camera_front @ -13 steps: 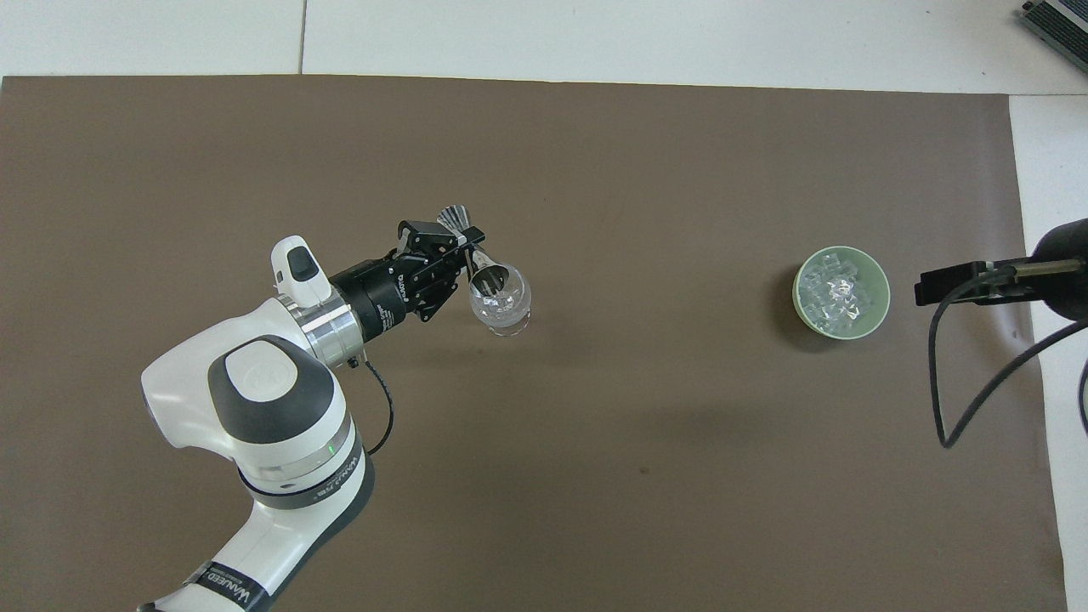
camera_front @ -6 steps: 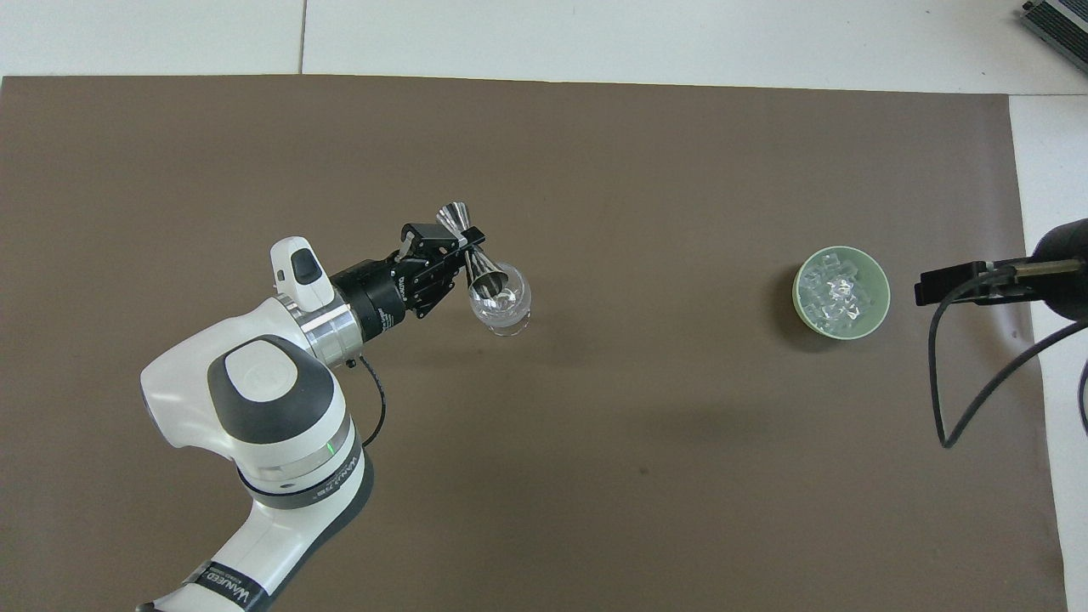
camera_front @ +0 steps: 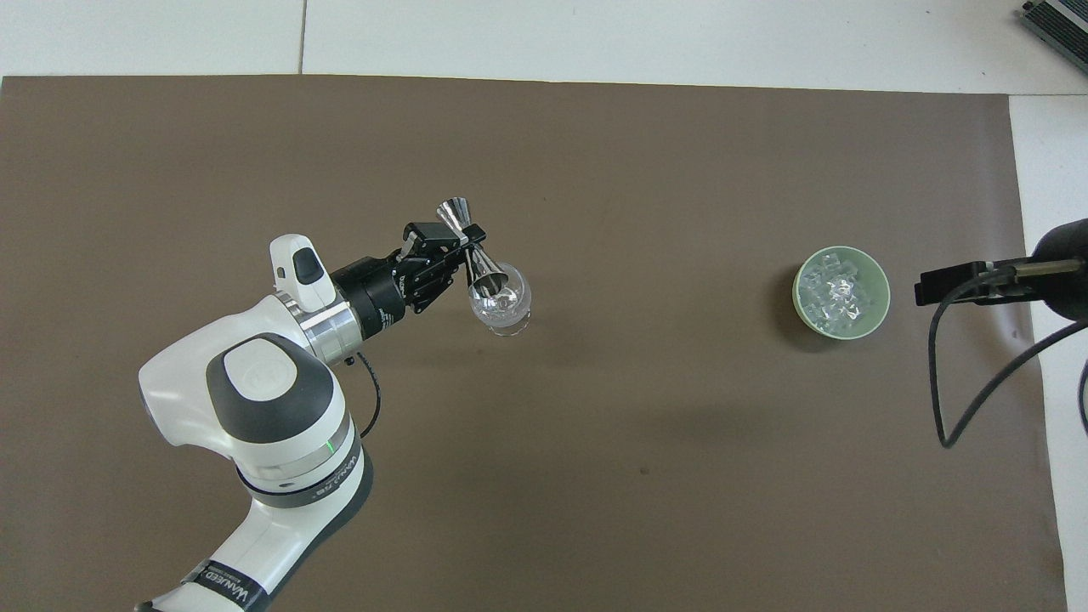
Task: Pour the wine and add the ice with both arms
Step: 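Tilt the jigger with the left gripper to pour into the glass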
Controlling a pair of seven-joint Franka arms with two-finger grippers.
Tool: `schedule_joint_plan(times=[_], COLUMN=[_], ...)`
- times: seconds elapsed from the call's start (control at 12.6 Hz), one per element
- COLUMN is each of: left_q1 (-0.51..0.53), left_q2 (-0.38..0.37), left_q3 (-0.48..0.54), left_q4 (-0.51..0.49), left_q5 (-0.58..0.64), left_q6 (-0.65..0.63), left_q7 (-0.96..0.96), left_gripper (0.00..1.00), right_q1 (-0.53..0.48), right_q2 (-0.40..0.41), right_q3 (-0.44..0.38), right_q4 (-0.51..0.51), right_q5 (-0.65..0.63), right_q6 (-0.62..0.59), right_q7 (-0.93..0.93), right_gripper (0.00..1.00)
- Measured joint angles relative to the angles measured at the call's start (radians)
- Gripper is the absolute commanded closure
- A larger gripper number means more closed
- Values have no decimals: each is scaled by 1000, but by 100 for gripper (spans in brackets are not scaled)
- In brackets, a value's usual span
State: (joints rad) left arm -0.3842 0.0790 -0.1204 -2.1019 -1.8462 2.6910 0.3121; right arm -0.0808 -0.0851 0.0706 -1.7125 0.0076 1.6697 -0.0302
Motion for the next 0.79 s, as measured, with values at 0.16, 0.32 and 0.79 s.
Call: schedule_joint_plan(times=[0.16, 0.32, 0.79], left_q1=[0, 0, 0], left_q2=[0, 0, 0], left_q3=[0, 0, 0], left_q4=[1, 1, 2], left_q5=[2, 2, 3], left_q6=[0, 0, 0], left_q7=[39, 67, 132], left_gripper=[100, 100, 100], right_q1=[0, 0, 0], right_q2=[0, 0, 0], right_q3=[0, 0, 0], right_q4=[0, 0, 0], right_q5=[0, 0, 0], right_q6=[0, 0, 0], right_q7=[0, 0, 0], right_gripper=[0, 0, 0])
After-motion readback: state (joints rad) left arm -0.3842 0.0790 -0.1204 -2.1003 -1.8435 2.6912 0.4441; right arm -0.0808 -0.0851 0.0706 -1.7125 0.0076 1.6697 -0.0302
